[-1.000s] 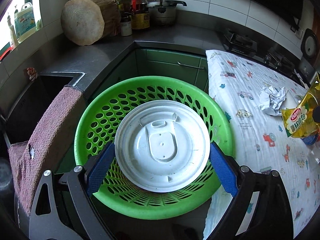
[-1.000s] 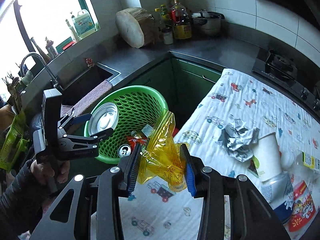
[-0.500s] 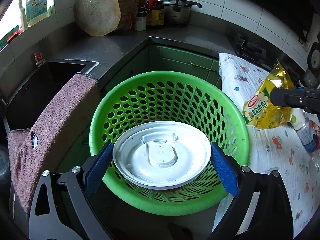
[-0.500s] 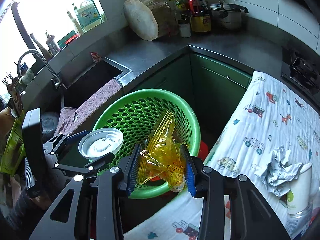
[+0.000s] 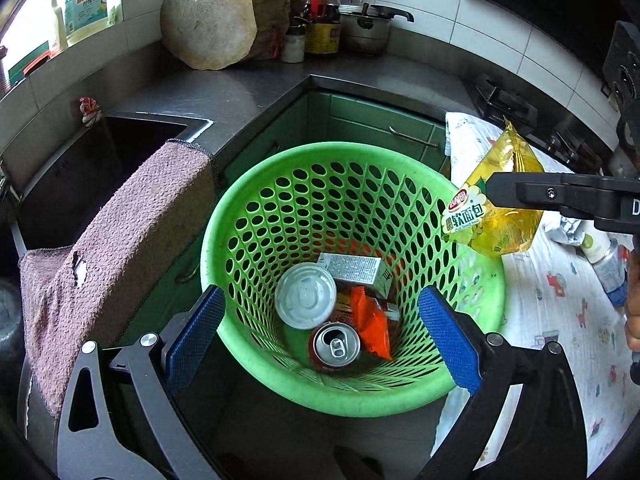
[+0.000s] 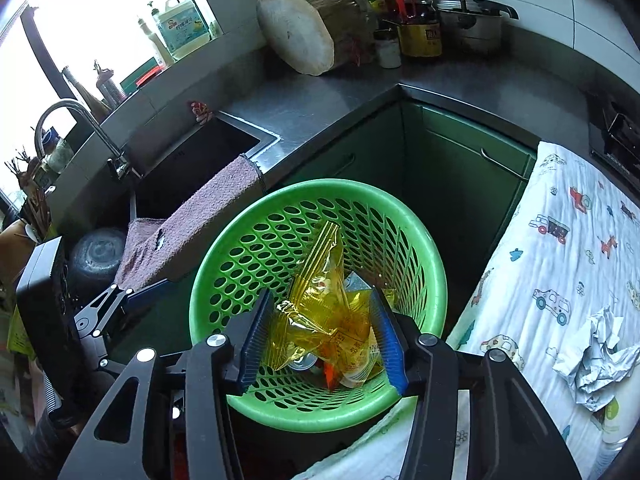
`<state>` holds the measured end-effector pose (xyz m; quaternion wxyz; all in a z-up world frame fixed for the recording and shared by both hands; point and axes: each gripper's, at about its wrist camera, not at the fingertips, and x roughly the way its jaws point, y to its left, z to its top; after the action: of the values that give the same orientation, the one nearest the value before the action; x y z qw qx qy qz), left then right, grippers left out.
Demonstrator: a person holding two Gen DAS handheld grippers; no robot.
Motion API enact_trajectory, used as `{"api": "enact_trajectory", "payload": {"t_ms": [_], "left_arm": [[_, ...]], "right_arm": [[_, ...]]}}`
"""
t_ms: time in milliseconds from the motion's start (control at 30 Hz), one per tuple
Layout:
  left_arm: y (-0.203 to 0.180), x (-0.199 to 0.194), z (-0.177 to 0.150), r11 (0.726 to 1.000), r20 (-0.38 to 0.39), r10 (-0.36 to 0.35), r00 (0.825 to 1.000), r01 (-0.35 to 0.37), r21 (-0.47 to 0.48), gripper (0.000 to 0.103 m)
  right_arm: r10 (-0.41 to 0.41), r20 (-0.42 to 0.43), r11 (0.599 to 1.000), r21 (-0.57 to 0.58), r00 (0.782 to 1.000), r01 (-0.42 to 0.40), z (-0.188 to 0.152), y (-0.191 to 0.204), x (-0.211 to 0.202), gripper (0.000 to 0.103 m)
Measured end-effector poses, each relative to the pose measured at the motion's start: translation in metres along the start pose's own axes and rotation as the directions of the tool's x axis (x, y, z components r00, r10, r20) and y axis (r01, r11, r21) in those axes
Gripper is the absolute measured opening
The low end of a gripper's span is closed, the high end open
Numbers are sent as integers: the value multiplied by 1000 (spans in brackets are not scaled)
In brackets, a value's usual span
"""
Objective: Collect trash
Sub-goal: 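Release the lid over the basket with the left tool while the right tool drops the bag, then grasp the blue-white can with the right tool while the left tool grasps the crumpled paper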
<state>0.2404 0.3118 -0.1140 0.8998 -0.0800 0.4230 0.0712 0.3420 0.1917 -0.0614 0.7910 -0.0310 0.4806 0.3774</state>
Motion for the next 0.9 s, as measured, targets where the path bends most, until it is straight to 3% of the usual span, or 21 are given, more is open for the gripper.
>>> {"api": "enact_trajectory", "payload": {"t_ms": [133,433,700,900], "left_arm": [[0,-6,0,1000,9,6,1000,-6,3,96],[-17,-13,5,1000,14,-9,1000,8,26,97],[-50,-15,9,996,19,-47,999,46,72,97],[-82,-11,11,991,8,-80,997,78,113,97]], "right_arm": [[7,18,1000,3,1000,-7,0,1,-4,66],[-27,75,1000,9,997,27,-9,-19,-44,76],[-187,55,982,24,981,186,-40,-84,-91,80],[-313,-25,947,59,949,314,-79,-150,-122,82]]}}
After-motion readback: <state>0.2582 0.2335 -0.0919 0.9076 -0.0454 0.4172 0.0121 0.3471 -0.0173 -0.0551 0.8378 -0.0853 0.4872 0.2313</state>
